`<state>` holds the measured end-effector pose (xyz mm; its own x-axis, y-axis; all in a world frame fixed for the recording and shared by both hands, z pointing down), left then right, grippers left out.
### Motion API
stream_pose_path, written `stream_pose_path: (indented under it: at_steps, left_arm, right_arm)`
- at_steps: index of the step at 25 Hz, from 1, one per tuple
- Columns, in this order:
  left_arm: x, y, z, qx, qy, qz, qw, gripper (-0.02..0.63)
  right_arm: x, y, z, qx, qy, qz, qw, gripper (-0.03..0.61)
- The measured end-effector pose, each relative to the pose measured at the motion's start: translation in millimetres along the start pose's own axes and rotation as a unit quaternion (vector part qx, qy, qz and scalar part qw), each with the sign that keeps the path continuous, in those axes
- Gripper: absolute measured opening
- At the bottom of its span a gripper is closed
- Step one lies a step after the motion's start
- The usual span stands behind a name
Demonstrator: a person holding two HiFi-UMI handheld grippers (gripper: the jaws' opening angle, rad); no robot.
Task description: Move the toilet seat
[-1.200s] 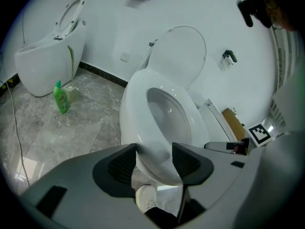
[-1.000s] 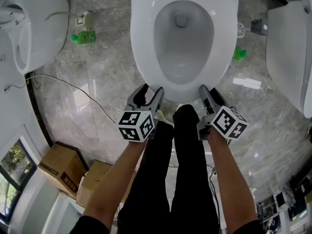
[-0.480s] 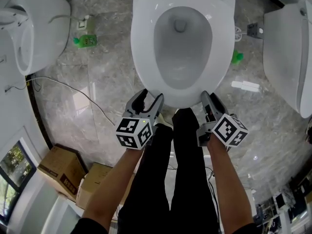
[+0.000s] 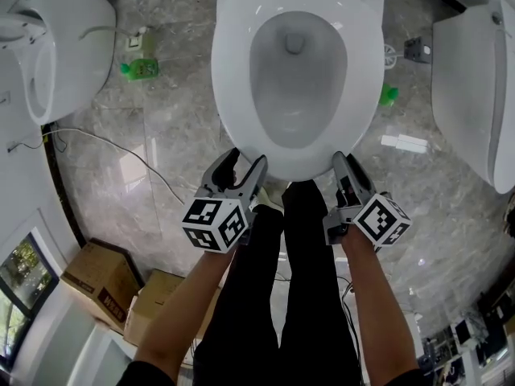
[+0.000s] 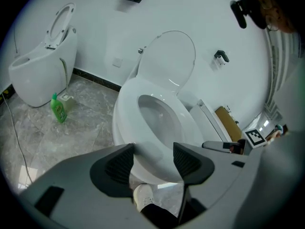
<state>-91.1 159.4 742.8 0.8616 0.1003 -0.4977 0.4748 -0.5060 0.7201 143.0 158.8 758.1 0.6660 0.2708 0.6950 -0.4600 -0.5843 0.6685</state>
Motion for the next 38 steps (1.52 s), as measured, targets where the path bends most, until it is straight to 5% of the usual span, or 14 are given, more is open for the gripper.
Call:
stream_pose_path:
  at_steps: [13,29,38]
  left_arm:
    - [0,4,-3,0.007,-0.022,0.011,0.9997,0.267]
    - [32,-44,43,0.061,0.050,0.023,0.9966,0.222]
    - [53,-69,80,0.082,0.052,0.017,0.9952,0.218]
  right_arm:
    - [14,12,-2,0.011,0.028,0.027,0.999,0.189]
    - [-43,-32,33,0.023,0.032,0.055,0.998,0.181]
    - [-79,-55,56,0.022,0.032,0.057,0.998,0.193]
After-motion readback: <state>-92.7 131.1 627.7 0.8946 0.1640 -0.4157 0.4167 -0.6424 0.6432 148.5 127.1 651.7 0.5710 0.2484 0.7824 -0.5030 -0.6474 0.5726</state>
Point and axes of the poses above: the fingertips, and each gripper's own axes: y forward along the fingers, x to its right, z out of its top, the point moved 4 cm from there along -y, backward along the fingers, and after that the axes turned 1 degree about -z, right-handed, at the moved point
